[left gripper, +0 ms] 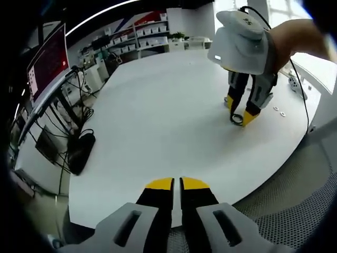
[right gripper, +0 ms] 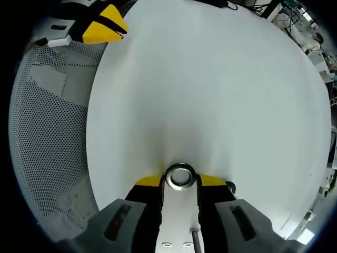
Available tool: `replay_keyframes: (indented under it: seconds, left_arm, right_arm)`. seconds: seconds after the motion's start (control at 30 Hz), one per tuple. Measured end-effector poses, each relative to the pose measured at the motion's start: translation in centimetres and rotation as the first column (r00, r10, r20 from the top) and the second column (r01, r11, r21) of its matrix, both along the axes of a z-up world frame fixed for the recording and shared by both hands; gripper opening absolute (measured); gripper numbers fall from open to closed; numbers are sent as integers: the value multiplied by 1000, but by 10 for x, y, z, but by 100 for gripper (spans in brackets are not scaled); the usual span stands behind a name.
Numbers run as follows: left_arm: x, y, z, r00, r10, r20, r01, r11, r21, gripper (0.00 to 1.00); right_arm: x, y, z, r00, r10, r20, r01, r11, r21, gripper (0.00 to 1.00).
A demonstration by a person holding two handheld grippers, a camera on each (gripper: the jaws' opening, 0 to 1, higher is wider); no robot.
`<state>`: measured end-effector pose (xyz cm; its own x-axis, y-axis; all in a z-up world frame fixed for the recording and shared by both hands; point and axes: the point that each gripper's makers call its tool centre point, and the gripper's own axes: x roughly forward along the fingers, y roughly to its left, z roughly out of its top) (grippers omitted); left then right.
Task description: Place the washer onto the threaded stud by aligning its center hole with the stud, sliding it down to the base, and recovering from edge contact or off-axis alignment until the washer reaches the visible bottom stop.
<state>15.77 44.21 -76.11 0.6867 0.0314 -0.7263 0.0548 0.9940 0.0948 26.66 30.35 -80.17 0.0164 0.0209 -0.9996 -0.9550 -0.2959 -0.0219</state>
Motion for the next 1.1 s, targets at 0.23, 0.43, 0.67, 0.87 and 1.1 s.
replay_keyframes:
  seconds: [0.23,0.43,0.67,0.87,1.1]
  left_arm:
    - [0,0,0,1000,1,-2,-1,1000,2,2]
    - [0,0,-1,1000,1,-4,-1,1000,2,2]
    - [-1,1,-1,1000,-1,-9,1,1000,6,1]
    - [0,0,0,1000,-1,-4,1,1000,7,1]
    - [0,0,-1,1000,-1,-5,1,1000,6,1]
  right_arm:
    - [1,0,0,1000,-14,-2,14,1000,18,27]
    - [1,1,-1,1000,-25,2,25,1000,16,27]
    - [-2,0,0,1000,-15,21,15,999,34,26]
    - [0,0,1,999,11,50,-15,997,74,25]
    - [7,-7,4,998,-21,65,9,985,173,23]
